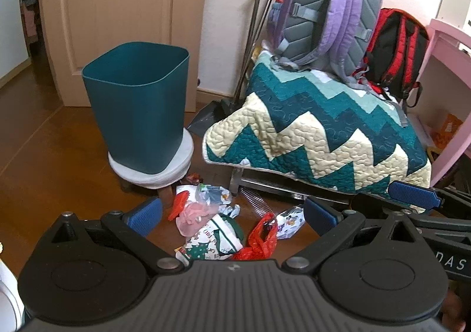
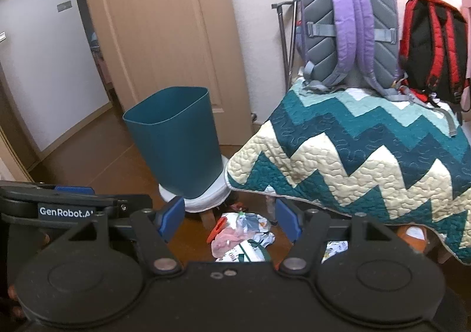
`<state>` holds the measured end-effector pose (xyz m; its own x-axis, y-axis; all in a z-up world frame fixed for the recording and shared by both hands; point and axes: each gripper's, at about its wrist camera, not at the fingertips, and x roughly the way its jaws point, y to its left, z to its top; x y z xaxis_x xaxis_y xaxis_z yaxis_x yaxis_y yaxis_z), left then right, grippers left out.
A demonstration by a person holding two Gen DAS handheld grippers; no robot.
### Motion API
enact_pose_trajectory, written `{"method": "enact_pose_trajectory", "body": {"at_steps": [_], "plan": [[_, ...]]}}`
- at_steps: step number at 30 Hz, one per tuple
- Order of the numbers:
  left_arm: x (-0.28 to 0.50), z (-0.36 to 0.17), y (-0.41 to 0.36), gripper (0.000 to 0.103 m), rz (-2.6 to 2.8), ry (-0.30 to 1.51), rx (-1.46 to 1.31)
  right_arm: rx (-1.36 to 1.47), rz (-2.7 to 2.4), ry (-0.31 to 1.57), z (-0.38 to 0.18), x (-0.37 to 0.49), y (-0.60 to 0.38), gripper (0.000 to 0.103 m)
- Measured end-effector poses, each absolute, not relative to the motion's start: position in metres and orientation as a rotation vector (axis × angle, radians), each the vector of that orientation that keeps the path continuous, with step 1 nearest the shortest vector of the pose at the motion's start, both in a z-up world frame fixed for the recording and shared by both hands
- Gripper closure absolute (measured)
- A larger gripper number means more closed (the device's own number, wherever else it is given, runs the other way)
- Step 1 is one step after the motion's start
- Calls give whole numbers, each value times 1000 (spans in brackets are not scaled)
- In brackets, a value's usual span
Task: Collect trash
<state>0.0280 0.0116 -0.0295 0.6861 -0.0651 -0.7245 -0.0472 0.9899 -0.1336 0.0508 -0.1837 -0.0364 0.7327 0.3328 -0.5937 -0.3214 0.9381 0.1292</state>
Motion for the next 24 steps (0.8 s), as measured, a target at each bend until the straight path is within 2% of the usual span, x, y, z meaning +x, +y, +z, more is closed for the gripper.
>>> {"method": "enact_pose_trajectory", "body": {"at_steps": [8,17,24], "plan": [[59,-50,14,0,-15,865,-109,73,324,725,-62,83,-201,36],[139,-83,42,0,30,932,-144,99,129,822,-110,143,-257,35],[205,-142,39,0,-45,1061,-11,184,61,976,-168,196,-282,36]]}}
